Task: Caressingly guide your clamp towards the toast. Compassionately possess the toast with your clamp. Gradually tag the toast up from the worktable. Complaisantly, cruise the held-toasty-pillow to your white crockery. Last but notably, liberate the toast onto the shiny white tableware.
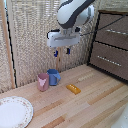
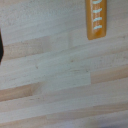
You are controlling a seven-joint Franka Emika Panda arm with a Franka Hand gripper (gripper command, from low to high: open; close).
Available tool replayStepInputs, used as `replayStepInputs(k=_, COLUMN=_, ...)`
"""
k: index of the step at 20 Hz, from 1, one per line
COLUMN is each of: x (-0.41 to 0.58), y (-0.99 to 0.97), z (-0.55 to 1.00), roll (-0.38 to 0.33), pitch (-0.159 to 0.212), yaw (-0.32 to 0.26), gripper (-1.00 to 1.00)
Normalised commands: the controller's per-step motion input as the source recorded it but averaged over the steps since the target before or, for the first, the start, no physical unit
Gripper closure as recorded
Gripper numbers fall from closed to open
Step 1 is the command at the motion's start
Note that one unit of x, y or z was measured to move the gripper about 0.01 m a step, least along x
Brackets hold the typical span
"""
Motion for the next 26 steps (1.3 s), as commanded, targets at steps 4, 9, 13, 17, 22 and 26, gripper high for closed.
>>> replayStepInputs(k=4, x=-0.171, y=-0.37, z=-0.36, roll=0.002, pitch=0.029, yaw=0.118, gripper=-1.0)
replayStepInputs(k=9, x=-0.146, y=-0.52, z=-0.4, roll=0.0, pitch=0.049, yaw=0.168, gripper=-1.0)
replayStepInputs(k=13, x=-0.018, y=-0.56, z=-0.39, roll=0.0, pitch=0.018, yaw=0.189, gripper=-1.0)
replayStepInputs(k=17, x=-0.006, y=-0.54, z=-0.4, roll=0.0, pitch=0.012, yaw=0.188, gripper=-1.0)
replayStepInputs(k=22, x=-0.183, y=-0.24, z=-0.44, roll=-0.007, pitch=0.035, yaw=0.053, gripper=-1.0)
replayStepInputs(k=26, x=-0.2, y=-0.01, z=-0.51, roll=-0.06, pitch=0.038, yaw=-0.019, gripper=-1.0)
